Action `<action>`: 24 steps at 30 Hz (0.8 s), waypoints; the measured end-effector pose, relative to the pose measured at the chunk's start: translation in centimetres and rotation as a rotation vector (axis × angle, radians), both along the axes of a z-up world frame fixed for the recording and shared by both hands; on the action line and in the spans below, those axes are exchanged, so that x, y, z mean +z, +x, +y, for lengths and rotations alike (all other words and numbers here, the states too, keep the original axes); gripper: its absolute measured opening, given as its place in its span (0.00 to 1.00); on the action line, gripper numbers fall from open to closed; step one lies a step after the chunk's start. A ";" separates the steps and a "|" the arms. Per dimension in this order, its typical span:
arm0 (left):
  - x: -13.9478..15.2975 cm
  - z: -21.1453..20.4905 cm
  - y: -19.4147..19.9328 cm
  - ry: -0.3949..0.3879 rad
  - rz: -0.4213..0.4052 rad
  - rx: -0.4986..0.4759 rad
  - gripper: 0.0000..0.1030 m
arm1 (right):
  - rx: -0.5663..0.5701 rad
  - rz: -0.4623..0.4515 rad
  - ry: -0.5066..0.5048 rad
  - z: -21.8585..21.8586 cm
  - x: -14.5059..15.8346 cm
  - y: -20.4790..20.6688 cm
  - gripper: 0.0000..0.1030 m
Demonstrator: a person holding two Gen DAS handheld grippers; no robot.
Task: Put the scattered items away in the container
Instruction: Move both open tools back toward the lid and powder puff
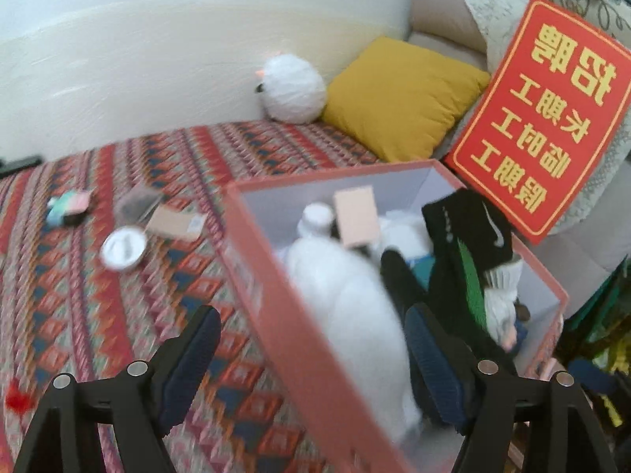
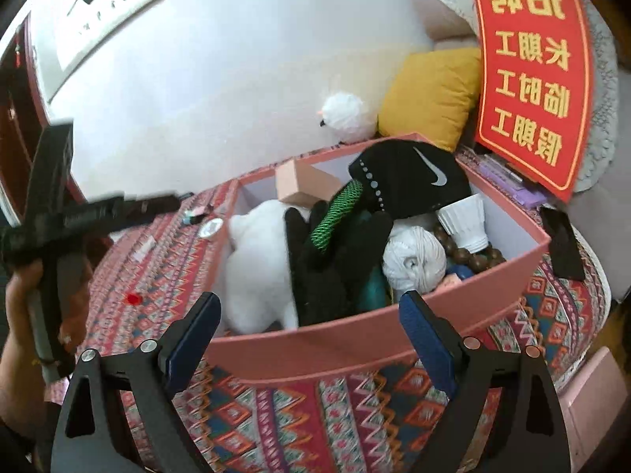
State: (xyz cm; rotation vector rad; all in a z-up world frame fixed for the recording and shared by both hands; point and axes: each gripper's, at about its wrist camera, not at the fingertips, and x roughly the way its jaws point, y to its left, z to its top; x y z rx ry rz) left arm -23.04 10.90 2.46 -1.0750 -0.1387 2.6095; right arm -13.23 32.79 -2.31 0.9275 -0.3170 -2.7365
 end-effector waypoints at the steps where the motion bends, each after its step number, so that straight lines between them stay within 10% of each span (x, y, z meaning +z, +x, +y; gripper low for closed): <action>1: 0.0 -0.5 1.0 -0.001 0.000 0.004 0.79 | -0.001 0.009 0.005 -0.4 0.4 0.9 0.91; 13: -1.2 -10.6 12.3 -0.040 0.019 0.140 0.81 | 0.174 0.027 0.079 -11.9 1.8 8.4 0.92; 24: -1.8 -23.7 13.6 -0.107 0.045 0.367 0.85 | 0.342 -0.003 0.164 -24.5 0.4 4.1 0.94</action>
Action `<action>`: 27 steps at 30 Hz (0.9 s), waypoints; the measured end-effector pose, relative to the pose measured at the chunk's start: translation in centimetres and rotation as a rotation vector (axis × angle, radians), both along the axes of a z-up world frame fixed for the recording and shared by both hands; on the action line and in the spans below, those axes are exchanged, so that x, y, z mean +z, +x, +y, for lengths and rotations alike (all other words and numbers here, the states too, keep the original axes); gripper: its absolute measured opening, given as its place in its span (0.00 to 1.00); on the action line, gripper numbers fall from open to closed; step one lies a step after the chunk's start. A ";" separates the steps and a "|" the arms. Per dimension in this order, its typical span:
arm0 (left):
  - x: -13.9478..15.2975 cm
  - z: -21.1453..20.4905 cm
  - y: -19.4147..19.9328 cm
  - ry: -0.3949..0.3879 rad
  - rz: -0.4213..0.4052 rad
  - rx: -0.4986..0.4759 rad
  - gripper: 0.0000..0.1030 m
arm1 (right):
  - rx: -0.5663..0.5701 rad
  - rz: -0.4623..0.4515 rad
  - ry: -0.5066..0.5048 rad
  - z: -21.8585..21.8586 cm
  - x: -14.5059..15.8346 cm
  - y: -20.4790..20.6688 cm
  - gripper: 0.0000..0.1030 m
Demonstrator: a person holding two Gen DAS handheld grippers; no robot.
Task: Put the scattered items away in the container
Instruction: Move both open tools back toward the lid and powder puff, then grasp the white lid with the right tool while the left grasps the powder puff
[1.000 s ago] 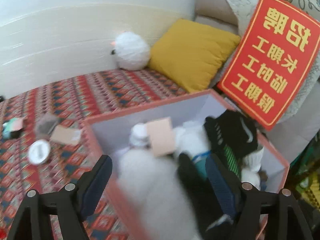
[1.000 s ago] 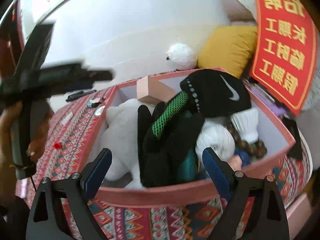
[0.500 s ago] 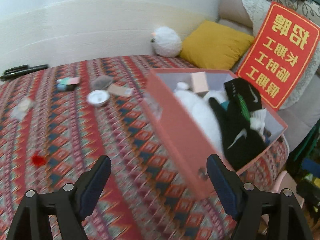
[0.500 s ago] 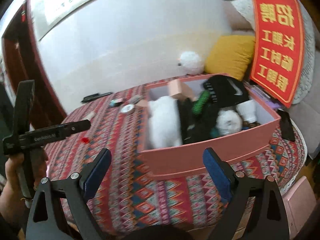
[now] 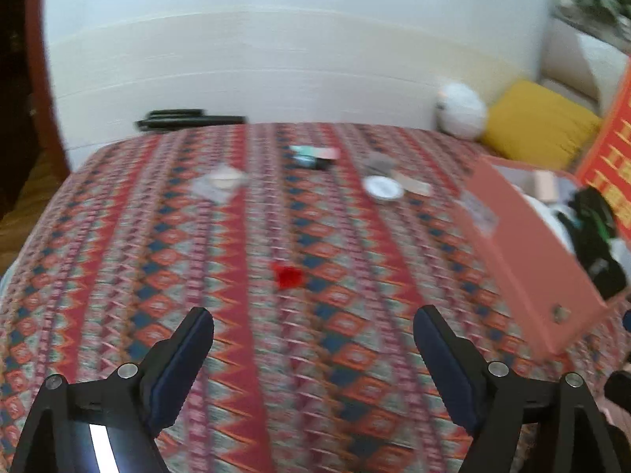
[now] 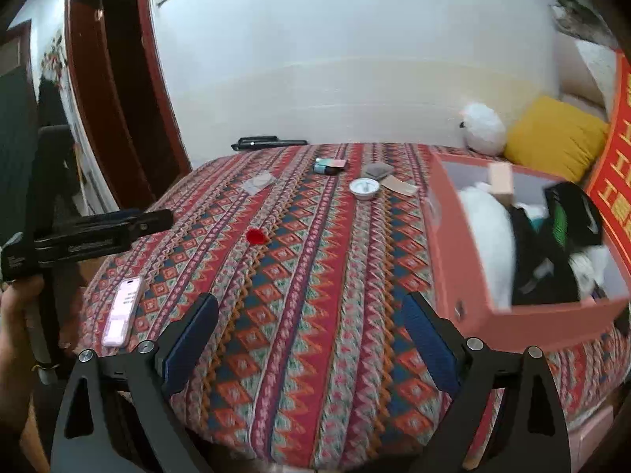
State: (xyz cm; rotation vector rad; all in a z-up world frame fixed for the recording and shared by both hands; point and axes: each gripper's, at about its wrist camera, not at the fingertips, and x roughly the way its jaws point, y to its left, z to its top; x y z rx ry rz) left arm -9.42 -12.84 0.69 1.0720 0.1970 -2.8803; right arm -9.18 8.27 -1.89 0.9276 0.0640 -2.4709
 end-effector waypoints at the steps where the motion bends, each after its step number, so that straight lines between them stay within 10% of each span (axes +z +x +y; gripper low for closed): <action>1: -0.2 -0.8 -0.8 -0.009 -0.004 0.011 0.85 | -0.003 -0.011 0.005 -0.8 -0.3 -1.3 0.94; 10: -3.6 -7.0 -13.1 -0.119 -0.085 0.083 0.86 | -0.096 -0.142 0.103 -6.5 -6.4 -15.3 0.96; 19: -12.8 -11.1 -28.1 -0.115 -0.285 0.067 0.86 | -0.226 -0.290 0.217 -9.2 -16.5 -31.2 0.97; 27: -16.1 -13.4 -36.7 -0.146 -0.249 0.062 0.96 | -0.272 -0.220 0.159 -11.2 -16.7 -38.7 0.93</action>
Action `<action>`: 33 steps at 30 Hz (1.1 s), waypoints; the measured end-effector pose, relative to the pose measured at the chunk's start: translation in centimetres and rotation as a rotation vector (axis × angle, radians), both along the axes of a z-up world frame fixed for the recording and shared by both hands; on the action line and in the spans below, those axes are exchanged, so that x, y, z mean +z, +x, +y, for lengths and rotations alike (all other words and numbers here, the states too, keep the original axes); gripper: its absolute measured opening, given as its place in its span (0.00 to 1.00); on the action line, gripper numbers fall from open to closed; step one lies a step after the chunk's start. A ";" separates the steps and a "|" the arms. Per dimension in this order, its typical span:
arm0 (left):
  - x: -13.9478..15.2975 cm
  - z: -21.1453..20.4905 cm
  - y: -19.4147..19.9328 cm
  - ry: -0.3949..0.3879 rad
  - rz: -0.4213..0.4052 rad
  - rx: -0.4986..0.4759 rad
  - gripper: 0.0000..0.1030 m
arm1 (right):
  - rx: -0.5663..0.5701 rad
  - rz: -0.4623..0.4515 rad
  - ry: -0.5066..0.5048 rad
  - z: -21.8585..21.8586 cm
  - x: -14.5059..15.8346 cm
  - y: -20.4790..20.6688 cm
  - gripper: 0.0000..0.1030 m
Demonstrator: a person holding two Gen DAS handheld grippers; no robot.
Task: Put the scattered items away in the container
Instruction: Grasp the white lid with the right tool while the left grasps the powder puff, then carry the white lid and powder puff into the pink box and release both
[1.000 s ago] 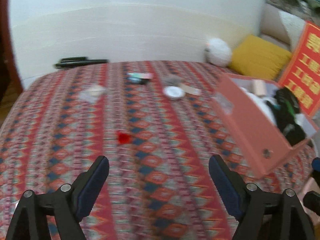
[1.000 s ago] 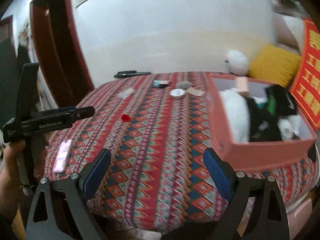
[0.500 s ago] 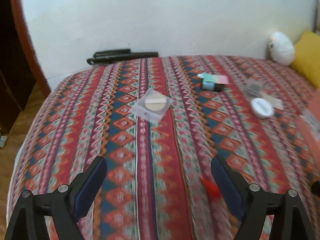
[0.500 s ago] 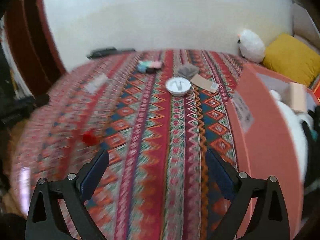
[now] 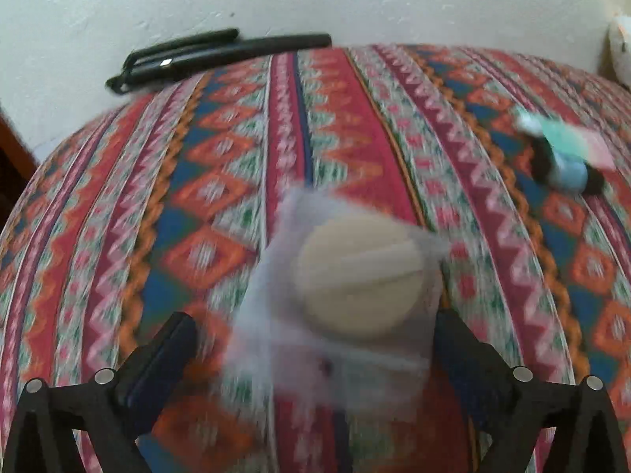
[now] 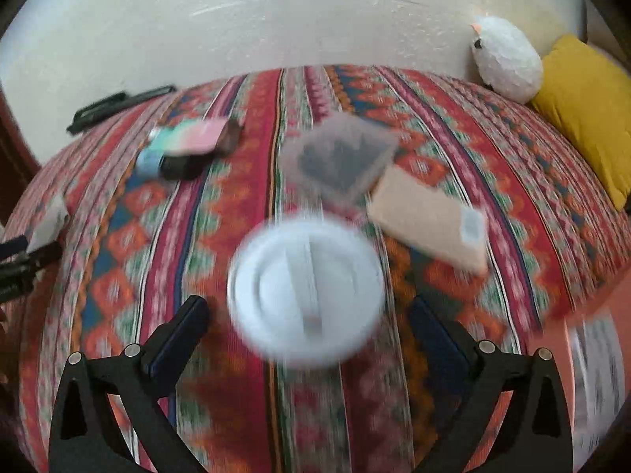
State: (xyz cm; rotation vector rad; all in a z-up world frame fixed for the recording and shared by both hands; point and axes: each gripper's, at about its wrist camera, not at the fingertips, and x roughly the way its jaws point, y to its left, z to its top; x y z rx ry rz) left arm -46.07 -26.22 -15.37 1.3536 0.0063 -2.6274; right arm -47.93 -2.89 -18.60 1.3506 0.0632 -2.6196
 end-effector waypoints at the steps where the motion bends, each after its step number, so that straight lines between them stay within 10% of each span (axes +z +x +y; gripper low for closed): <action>1: 0.1 0.3 0.0 0.007 0.010 -0.022 0.95 | 0.007 0.005 -0.010 0.0 0.2 0.0 0.81; 2: 0.3 0.7 -0.1 0.013 0.021 -0.044 0.83 | 0.013 0.009 -0.019 0.1 0.4 -0.1 0.64; 6: 1.3 2.0 0.7 0.038 0.032 -0.102 0.38 | 0.039 0.024 -0.051 0.3 1.5 0.7 0.64; 33: 15.3 22.1 42.8 0.134 0.231 -0.276 0.35 | 0.148 0.130 -0.182 15.4 14.1 43.6 0.64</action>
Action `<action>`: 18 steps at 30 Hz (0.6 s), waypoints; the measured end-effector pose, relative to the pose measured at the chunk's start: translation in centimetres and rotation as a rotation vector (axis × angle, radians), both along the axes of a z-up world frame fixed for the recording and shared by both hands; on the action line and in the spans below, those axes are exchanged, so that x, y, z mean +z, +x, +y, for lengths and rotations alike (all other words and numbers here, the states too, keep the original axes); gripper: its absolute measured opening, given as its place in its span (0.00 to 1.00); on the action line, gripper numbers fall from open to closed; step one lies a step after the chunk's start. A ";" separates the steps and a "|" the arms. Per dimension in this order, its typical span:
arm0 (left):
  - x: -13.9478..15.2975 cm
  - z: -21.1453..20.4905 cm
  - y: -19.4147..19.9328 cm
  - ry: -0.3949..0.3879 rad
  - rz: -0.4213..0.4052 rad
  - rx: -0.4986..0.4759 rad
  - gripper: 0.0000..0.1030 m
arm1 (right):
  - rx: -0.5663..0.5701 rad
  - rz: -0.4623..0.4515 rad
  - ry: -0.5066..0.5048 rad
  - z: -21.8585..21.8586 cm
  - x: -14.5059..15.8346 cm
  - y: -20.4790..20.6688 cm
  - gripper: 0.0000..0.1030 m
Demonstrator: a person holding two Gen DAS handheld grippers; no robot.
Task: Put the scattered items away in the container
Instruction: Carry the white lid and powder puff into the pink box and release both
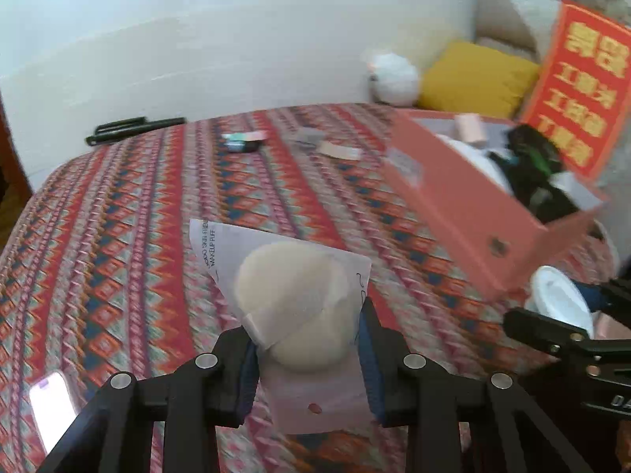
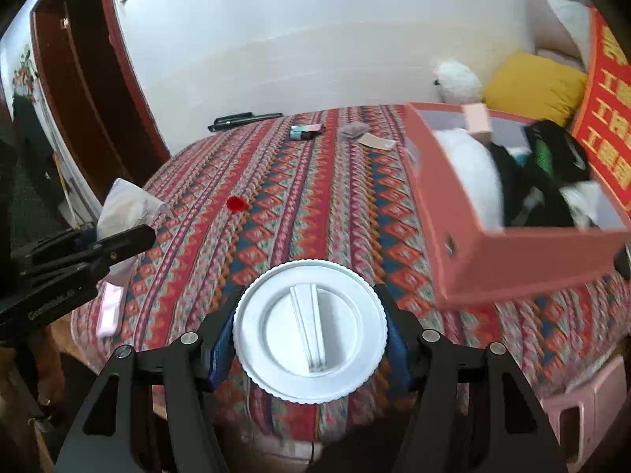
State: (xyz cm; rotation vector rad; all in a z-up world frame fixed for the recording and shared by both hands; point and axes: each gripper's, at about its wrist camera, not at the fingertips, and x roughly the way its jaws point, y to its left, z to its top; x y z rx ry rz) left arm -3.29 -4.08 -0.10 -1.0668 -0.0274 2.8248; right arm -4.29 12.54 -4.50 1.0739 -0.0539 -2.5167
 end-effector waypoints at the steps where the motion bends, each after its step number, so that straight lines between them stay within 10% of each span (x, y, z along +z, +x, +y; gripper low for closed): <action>1: 0.1 0.8 0.8 0.009 0.000 -0.015 0.35 | -0.008 0.002 -0.003 0.8 0.1 1.0 0.64; 18: 5.3 18.1 -2.2 0.001 0.059 -0.339 0.36 | -0.274 0.063 -0.025 17.4 3.0 4.8 0.64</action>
